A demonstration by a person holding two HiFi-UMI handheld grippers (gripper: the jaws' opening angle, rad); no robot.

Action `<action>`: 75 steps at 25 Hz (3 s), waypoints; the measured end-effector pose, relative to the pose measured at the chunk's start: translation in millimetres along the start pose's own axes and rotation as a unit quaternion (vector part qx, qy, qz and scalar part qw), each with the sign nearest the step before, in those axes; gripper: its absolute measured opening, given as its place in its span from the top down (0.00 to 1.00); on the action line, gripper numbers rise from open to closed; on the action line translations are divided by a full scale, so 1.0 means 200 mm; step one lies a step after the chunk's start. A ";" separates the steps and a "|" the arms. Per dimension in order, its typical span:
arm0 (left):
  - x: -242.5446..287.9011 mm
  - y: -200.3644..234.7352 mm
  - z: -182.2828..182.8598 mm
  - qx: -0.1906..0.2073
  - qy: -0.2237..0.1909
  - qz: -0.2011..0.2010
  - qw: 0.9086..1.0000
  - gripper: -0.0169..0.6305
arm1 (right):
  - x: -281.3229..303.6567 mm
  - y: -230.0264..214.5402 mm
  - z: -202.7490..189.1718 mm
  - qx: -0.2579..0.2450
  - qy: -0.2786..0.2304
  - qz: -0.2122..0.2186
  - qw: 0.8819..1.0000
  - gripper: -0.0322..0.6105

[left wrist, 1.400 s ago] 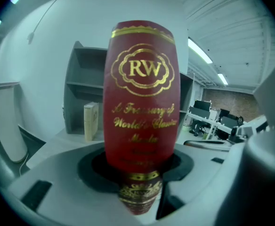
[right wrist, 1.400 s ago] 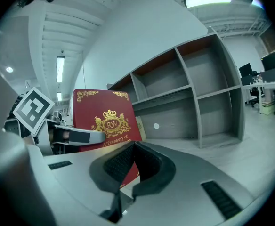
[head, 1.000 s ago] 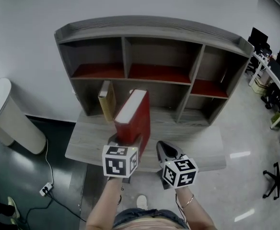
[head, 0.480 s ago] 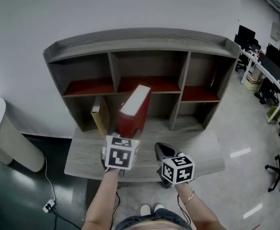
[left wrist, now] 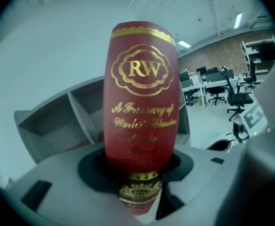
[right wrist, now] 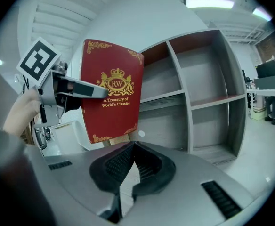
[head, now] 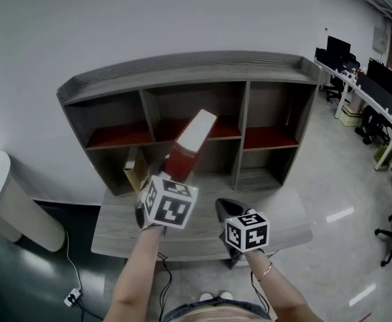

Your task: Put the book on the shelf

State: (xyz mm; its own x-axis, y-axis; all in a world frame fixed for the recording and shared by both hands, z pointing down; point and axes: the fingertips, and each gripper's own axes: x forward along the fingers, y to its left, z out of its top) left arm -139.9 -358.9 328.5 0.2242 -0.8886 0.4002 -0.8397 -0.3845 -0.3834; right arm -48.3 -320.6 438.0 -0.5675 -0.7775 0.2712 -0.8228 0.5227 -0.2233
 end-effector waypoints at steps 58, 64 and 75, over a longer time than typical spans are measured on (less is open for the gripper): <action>0.48 0.09 0.36 0.424 0.134 0.193 0.875 0.63 | -0.04 -0.19 0.01 0.015 -0.001 -0.003 1.000 0.94; 0.59 0.09 0.35 0.448 0.155 0.200 0.857 0.63 | -0.03 -0.23 0.00 0.022 0.001 -0.006 1.000 0.94; 0.72 0.09 0.34 0.472 0.179 0.216 0.836 0.63 | -0.02 -0.33 -0.03 0.029 0.013 -0.014 0.999 0.94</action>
State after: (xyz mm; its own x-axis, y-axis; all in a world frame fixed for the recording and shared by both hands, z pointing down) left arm -88.8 -511.5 322.9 -0.3030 -0.9288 0.2135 -0.0017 -0.2235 -0.9747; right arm 7.1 -349.7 456.9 -0.5449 -0.7823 0.3016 -0.8359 0.4784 -0.2691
